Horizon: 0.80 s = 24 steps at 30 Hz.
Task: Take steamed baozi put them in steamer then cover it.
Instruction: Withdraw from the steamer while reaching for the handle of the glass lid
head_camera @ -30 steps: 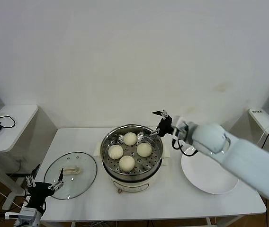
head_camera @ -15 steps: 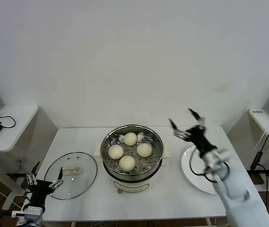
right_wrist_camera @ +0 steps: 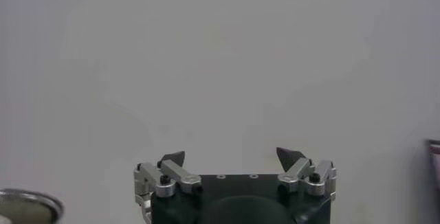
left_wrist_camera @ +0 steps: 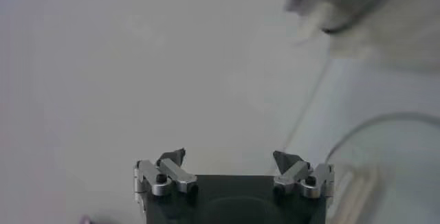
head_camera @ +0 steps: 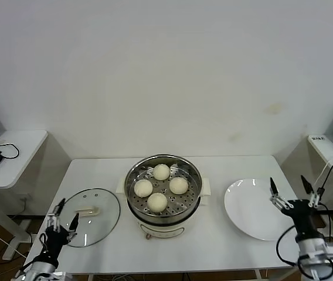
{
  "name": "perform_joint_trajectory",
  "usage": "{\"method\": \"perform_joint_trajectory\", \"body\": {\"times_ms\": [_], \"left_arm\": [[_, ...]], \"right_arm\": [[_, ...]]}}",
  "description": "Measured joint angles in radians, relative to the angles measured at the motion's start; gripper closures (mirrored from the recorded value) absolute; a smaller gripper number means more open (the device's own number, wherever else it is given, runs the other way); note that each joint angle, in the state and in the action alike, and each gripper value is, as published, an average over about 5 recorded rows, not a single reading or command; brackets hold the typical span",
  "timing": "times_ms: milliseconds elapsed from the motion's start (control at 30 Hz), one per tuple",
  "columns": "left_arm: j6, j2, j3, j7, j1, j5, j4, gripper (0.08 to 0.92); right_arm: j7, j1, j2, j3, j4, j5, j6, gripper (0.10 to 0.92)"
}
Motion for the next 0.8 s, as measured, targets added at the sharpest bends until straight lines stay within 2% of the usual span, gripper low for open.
{"method": "perform_joint_trajectory", "body": {"times_ms": [300, 800], "left_arm": [[-0.007, 0.031, 0.058, -0.004, -0.064, 0.218, 0.112, 0.177], [-0.005, 0.060, 0.133, 0.011, -0.224, 0.252, 0.273, 0.177]], "right_arm": [[-0.011, -0.065, 0.039, 0.042, 0.032, -0.008, 0.005, 0.203], [-0.022, -0.143, 0.100, 0.047, 0.065, -0.046, 0.021, 0.202]]}}
